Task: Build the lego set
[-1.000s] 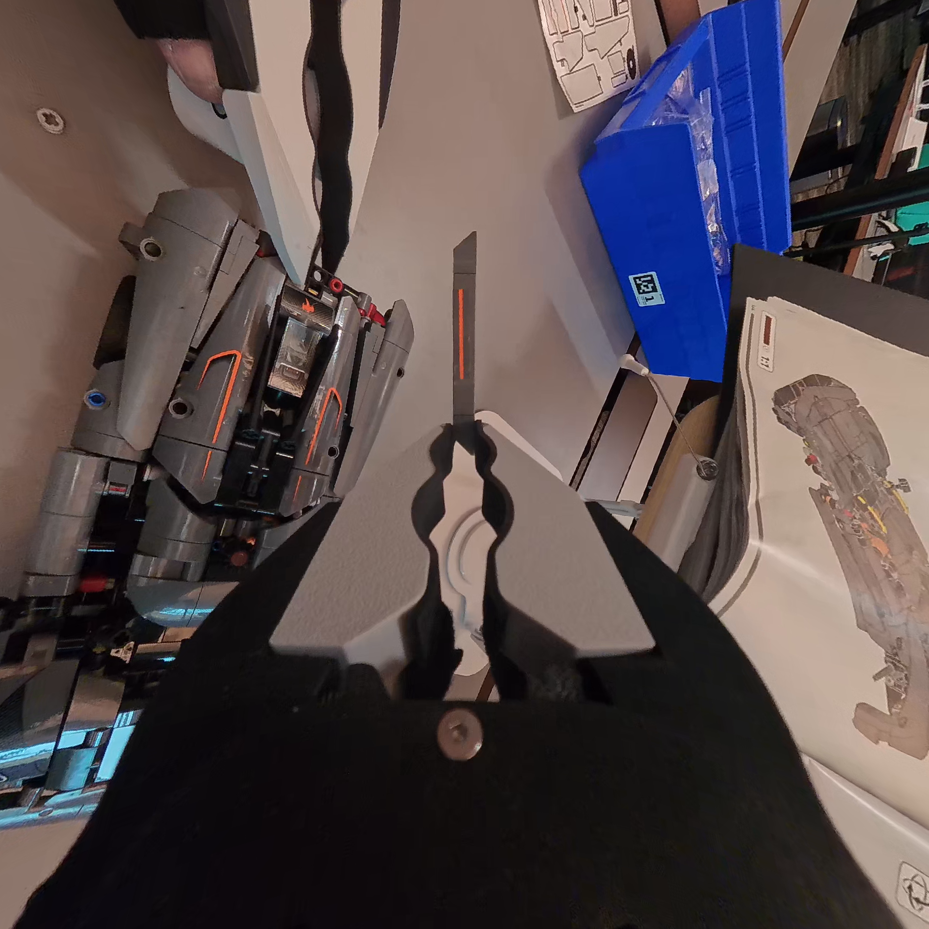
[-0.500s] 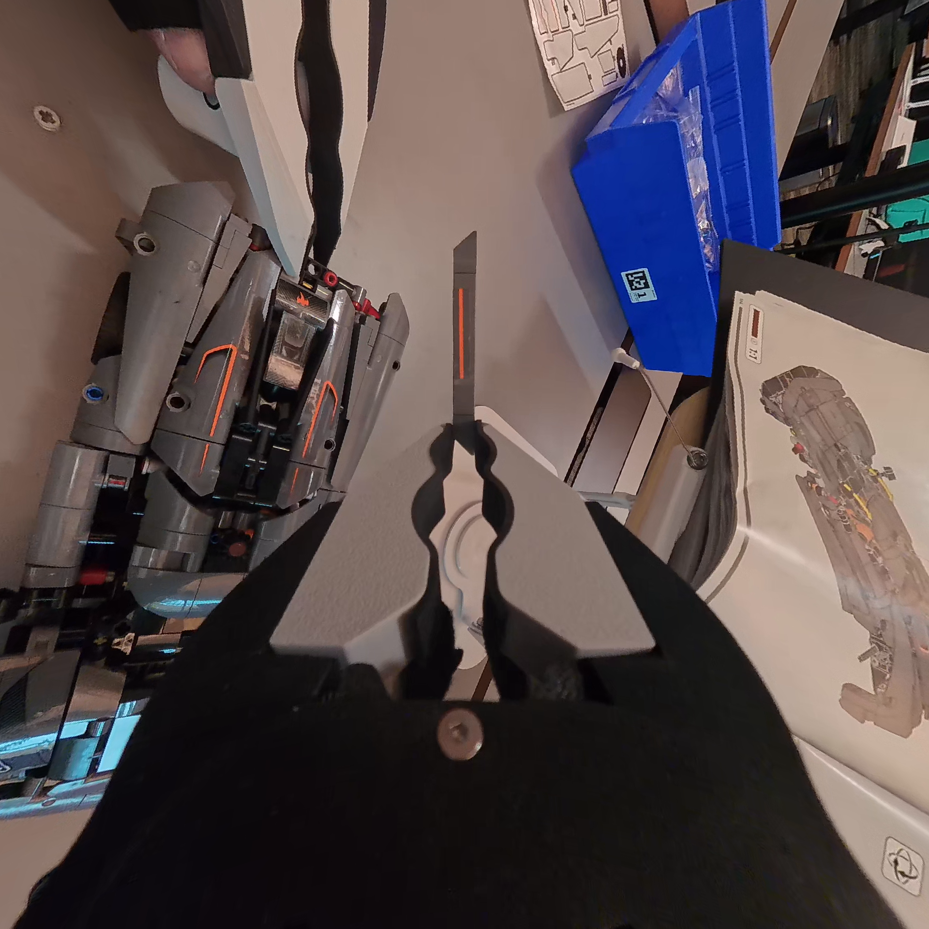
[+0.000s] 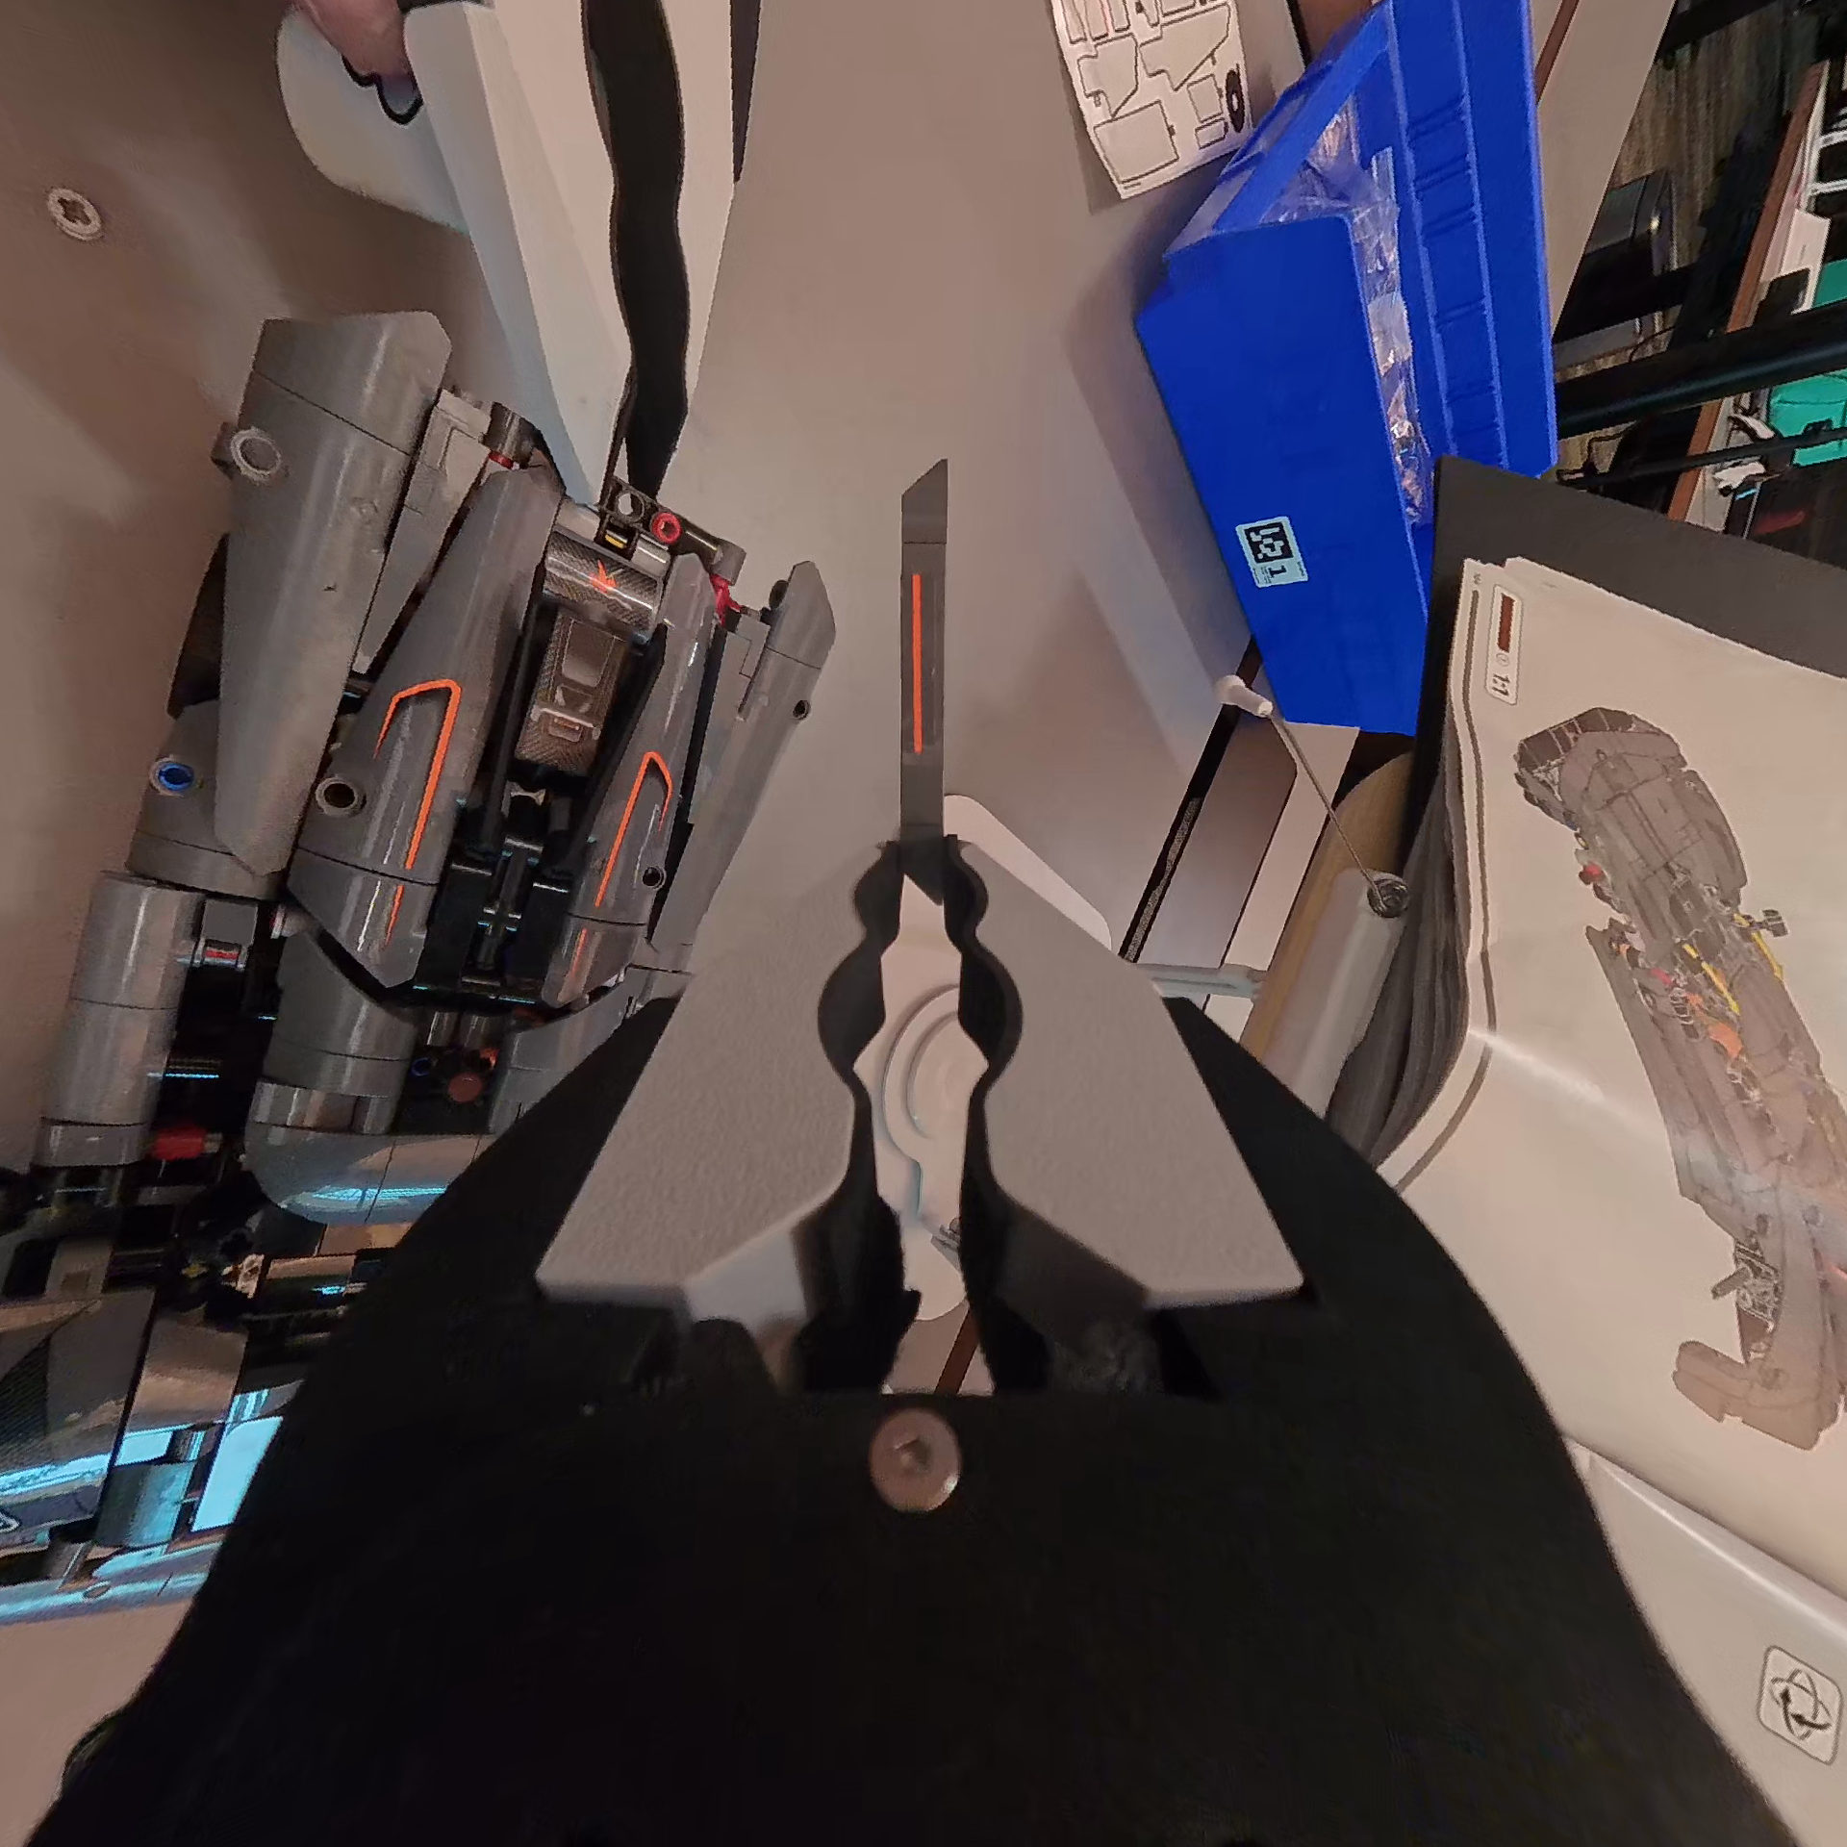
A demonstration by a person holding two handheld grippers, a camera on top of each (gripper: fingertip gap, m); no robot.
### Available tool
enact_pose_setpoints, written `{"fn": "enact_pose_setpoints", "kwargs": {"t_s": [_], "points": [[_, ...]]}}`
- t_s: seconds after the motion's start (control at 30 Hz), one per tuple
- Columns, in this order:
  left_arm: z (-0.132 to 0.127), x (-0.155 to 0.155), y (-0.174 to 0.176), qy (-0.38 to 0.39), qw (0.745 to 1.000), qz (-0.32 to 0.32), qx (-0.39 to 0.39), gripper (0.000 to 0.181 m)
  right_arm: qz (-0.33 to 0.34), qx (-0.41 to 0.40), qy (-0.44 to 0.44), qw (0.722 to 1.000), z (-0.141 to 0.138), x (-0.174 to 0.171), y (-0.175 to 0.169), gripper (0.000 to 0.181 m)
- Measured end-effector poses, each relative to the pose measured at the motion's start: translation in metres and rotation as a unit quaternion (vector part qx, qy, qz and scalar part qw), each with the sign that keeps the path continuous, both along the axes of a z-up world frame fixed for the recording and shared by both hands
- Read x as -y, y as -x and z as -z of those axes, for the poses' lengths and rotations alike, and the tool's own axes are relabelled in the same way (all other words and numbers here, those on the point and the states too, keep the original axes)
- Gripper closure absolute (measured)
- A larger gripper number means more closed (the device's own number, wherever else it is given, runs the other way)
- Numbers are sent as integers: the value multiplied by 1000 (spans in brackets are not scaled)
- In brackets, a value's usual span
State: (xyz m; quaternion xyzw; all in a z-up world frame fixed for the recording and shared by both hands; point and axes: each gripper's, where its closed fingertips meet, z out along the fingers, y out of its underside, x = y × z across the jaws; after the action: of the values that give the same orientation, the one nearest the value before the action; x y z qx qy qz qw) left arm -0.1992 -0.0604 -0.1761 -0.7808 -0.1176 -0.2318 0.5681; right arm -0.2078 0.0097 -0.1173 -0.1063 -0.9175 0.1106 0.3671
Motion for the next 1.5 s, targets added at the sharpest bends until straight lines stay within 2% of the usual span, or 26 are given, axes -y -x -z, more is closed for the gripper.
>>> {"fn": "enact_pose_setpoints", "kwargs": {"t_s": [0.73,0.87,0.97,1.17,1.37,1.5], "points": [[-24,-5,-11,-67,997,22,9,171,1,-5,2,1000,-6,-1,-3,176],[-25,-4,-9,-76,997,22,24,172,1,-8,3,1000,-8,-1,-4,176],[-35,1,-4,-111,992,19,54,176,0,-9,2,1000,-9,-1,-5,176],[-21,10,17,-78,995,-29,50,172,2,-11,2,1000,-11,-3,-6,175],[-4,6,13,-30,999,-23,26,167,-8,-5,3,1000,-6,5,-5,176],[-4,7,15,-31,999,-26,25,167,-22,8,-3,1000,5,20,-3,176]]}}
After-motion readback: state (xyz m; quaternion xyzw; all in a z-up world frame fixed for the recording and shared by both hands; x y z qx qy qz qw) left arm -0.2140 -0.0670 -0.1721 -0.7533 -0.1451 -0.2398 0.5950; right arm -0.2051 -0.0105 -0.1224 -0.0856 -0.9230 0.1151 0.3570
